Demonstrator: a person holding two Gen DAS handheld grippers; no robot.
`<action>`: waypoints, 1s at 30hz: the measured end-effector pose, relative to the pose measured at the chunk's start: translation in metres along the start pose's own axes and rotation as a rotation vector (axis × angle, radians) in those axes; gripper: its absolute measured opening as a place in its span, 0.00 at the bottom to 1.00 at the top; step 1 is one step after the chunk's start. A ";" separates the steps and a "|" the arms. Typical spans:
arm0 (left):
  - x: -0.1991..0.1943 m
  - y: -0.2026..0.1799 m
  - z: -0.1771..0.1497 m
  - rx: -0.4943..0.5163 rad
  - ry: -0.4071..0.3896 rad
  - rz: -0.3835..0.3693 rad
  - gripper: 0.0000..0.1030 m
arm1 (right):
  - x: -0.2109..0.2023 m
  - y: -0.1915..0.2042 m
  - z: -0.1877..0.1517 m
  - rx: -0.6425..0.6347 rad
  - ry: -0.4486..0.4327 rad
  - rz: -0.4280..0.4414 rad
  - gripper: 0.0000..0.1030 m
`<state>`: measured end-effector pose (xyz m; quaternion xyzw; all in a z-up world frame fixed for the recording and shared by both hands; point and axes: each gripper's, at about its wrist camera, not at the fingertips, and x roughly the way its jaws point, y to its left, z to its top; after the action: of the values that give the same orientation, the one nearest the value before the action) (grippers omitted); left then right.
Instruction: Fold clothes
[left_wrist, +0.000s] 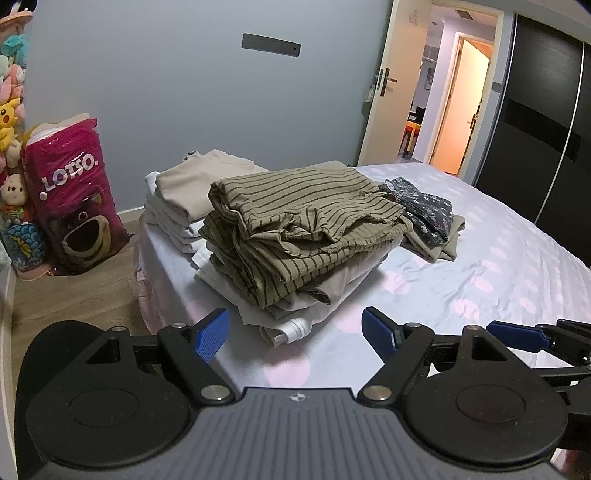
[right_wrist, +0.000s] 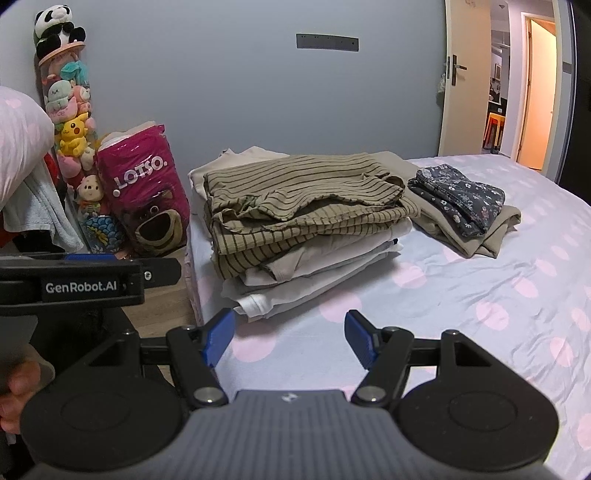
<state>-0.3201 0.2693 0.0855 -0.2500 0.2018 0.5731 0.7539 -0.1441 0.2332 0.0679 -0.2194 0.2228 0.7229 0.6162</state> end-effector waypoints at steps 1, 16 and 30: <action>0.000 0.000 0.000 0.001 0.001 -0.001 0.76 | 0.000 0.000 0.000 0.000 -0.001 0.001 0.67; -0.002 0.000 -0.001 -0.001 0.012 -0.002 0.76 | -0.004 0.001 -0.002 0.010 -0.009 0.020 0.67; 0.000 -0.001 -0.003 0.001 0.028 0.003 0.76 | -0.004 0.004 -0.002 0.009 -0.010 0.028 0.67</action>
<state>-0.3194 0.2675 0.0834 -0.2573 0.2128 0.5707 0.7502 -0.1469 0.2280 0.0692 -0.2099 0.2260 0.7317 0.6079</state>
